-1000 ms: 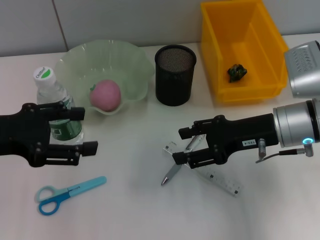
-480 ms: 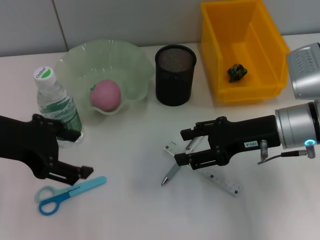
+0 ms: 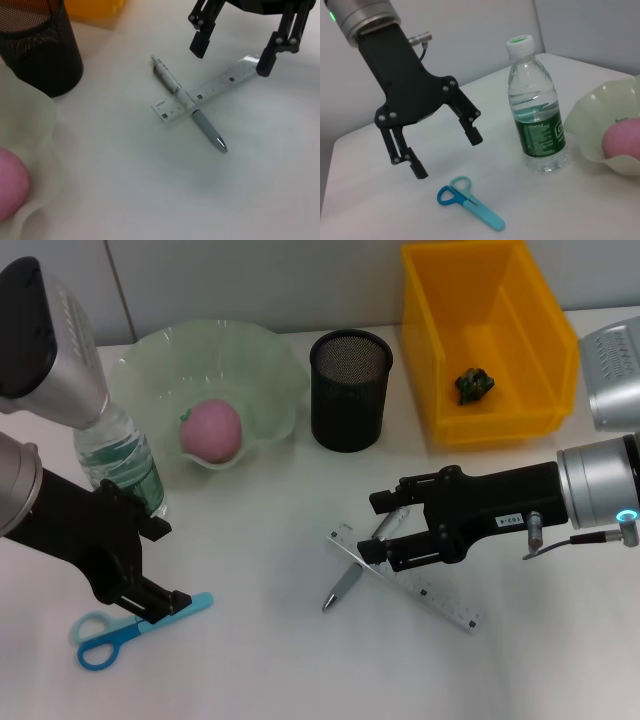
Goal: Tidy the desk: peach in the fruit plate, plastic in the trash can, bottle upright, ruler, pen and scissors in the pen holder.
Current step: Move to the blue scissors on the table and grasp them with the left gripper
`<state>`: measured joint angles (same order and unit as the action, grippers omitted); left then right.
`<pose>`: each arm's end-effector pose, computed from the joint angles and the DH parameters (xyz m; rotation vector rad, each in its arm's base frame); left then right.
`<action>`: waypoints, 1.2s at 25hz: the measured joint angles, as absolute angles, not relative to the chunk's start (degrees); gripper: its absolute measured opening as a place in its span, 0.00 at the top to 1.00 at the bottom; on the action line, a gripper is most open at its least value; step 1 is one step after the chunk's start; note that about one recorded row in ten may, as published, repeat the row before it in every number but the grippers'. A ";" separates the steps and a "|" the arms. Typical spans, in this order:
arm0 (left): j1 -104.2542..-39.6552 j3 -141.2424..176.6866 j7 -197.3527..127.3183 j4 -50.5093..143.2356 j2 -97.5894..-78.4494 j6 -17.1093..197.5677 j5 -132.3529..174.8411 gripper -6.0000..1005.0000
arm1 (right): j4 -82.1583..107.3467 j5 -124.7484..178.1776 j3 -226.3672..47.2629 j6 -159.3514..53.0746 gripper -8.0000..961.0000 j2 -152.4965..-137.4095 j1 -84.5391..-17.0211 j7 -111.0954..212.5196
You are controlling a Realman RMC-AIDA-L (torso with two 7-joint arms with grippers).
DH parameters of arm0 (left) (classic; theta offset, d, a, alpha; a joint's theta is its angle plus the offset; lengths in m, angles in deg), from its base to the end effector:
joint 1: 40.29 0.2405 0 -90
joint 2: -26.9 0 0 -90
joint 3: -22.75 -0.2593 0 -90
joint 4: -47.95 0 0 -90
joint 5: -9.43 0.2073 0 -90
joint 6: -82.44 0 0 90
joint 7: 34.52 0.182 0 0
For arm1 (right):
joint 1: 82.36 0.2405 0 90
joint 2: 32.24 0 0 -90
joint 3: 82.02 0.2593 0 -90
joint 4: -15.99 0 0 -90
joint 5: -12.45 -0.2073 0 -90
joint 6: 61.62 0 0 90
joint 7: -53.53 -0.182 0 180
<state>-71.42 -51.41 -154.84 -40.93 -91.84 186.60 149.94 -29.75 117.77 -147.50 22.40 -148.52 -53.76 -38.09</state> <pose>-0.1773 0.3228 -0.0075 -2.9437 -0.3326 0.4780 0.2237 0.3378 -0.0539 -2.9185 0.6148 0.5006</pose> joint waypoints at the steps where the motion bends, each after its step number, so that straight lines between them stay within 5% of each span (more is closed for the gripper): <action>1: -71.70 -51.42 -154.84 -40.71 -91.84 186.56 150.21 0.15 | -29.94 117.81 -147.50 22.40 0.23 -148.51 -53.73 -38.09; 16: -78.70 -51.42 -154.11 -28.42 -91.60 185.39 151.19 0.15 | -30.76 118.12 -147.41 21.71 0.23 -147.81 -51.60 -37.67; 30: -79.44 -55.53 -156.31 -27.60 -91.90 184.71 156.24 0.15 | -30.16 120.04 -147.98 20.31 0.23 -148.63 -50.30 -37.52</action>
